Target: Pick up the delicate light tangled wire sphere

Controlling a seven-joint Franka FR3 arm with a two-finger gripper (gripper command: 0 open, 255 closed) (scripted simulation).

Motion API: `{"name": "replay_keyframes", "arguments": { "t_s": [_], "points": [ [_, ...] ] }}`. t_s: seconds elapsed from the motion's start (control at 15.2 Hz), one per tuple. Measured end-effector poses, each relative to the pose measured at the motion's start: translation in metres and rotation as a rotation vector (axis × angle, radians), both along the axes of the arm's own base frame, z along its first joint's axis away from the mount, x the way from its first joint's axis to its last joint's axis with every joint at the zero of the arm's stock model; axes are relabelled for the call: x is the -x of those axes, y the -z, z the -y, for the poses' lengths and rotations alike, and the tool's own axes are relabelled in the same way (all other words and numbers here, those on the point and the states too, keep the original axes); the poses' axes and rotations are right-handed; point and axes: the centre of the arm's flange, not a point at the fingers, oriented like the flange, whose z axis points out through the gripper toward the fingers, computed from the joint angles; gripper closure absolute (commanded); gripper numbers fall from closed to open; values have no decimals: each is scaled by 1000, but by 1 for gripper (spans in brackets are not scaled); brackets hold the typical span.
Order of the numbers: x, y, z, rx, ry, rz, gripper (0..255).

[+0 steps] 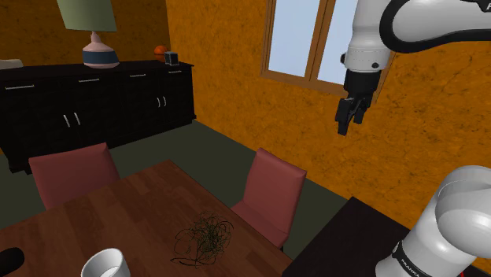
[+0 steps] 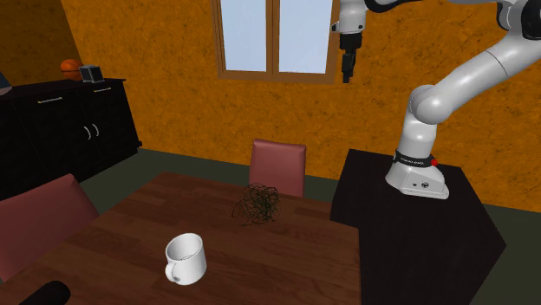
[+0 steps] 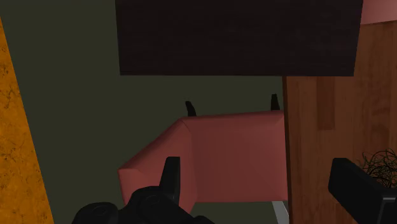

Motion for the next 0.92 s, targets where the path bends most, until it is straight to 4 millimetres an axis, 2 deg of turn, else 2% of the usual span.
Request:
{"name": "replay_keyframes", "arguments": {
  "t_s": [0.13, 0.4, 0.59, 0.79, 0.92],
  "points": [
    [0, 3, -6, 3, 10, -1, 0],
    [2, 26, -49, 23, 90, -7, 0],
    [-7, 44, -86, 39, 159, -12, 0],
    [-7, 63, -120, 56, 230, -16, 0],
    [-16, 78, -143, 67, 277, -20, 0]
  ]
}}
